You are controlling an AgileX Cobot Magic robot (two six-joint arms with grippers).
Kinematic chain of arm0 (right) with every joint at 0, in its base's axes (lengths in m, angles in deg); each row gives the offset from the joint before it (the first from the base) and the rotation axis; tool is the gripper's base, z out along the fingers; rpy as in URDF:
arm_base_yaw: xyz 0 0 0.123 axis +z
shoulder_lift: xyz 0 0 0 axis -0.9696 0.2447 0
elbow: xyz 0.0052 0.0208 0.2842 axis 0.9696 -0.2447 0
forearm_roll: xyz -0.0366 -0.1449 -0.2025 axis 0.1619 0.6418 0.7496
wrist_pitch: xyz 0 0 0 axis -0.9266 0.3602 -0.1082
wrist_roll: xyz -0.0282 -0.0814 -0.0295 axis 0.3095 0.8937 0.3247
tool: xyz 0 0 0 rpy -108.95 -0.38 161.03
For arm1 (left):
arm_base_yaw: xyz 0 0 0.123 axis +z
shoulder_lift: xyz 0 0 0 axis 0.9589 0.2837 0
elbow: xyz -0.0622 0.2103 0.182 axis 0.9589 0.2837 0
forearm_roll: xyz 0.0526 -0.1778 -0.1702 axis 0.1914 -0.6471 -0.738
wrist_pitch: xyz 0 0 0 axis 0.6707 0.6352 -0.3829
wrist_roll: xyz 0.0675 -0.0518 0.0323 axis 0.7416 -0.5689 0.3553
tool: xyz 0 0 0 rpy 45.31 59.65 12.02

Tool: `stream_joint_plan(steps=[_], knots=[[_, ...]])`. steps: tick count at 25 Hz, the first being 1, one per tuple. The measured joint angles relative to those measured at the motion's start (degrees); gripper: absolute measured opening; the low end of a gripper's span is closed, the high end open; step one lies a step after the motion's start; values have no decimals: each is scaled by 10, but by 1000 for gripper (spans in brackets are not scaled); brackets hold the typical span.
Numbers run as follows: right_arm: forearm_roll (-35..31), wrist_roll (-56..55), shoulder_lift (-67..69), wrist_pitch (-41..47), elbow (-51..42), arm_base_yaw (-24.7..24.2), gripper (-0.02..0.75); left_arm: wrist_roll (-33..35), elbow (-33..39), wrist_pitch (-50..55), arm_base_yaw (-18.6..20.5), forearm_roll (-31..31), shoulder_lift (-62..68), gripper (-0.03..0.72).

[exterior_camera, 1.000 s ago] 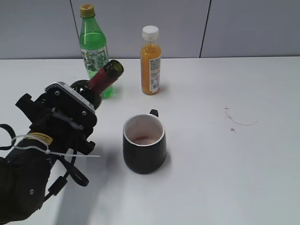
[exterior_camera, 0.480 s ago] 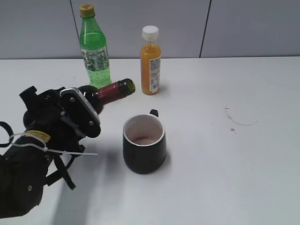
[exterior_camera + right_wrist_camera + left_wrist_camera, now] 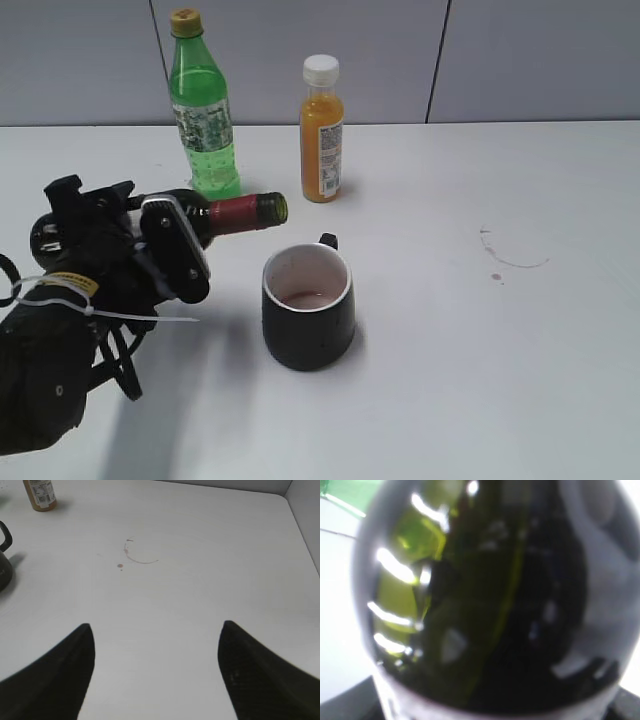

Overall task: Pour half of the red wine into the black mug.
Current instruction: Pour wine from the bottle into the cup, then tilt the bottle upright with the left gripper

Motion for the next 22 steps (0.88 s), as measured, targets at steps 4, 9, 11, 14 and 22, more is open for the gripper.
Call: stream_joint_plan(steps=[4, 9, 11, 14, 22], knots=[[0, 0, 0, 0, 0, 0, 583, 34, 0, 0, 1, 4, 0, 532], [0, 0, 0, 0, 0, 0, 583, 82, 0, 0, 1, 11, 0, 532], [0, 0, 0, 0, 0, 0, 583, 98, 0, 0, 1, 13, 0, 532], [0, 0, 0, 0, 0, 0, 583, 117, 0, 0, 1, 15, 0, 532], [0, 0, 0, 0, 0, 0, 583, 182, -23, -1, 10, 17, 0, 532]])
